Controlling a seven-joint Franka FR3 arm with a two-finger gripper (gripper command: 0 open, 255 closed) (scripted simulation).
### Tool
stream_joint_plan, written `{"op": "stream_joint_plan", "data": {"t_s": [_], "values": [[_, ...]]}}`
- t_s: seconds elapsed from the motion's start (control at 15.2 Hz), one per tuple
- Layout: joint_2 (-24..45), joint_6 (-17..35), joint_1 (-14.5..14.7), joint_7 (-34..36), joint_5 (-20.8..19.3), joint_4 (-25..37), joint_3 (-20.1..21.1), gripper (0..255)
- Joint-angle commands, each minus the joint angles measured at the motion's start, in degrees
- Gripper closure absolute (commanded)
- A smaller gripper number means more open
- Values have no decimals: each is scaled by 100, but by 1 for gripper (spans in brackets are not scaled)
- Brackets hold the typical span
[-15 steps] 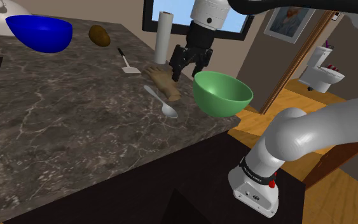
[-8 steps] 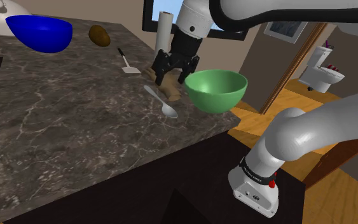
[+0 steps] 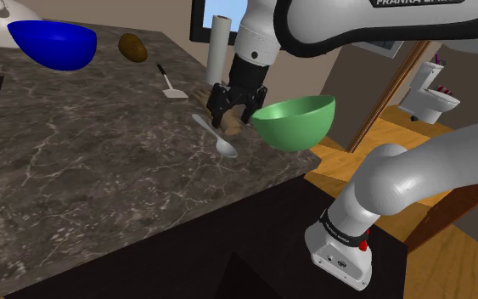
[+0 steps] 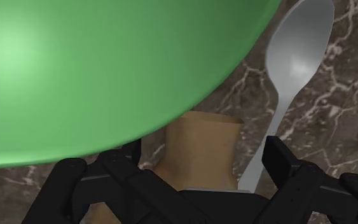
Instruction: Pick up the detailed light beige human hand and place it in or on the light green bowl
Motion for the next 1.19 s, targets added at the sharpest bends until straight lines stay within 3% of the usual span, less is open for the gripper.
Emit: {"op": "stream_joint_plan", "data": {"t_s": [0.0,0.07,0.13,0.73,1.12], "values": [[8,-41,3,2,0,-6,0,0],[8,-41,3,3,0,-6,-1,0],[8,-49,4,7,0,4,1,255],[8,-41,3,3,0,-6,-1,255],[-23,-505,-27,27,-72,427,-91,255]]}}
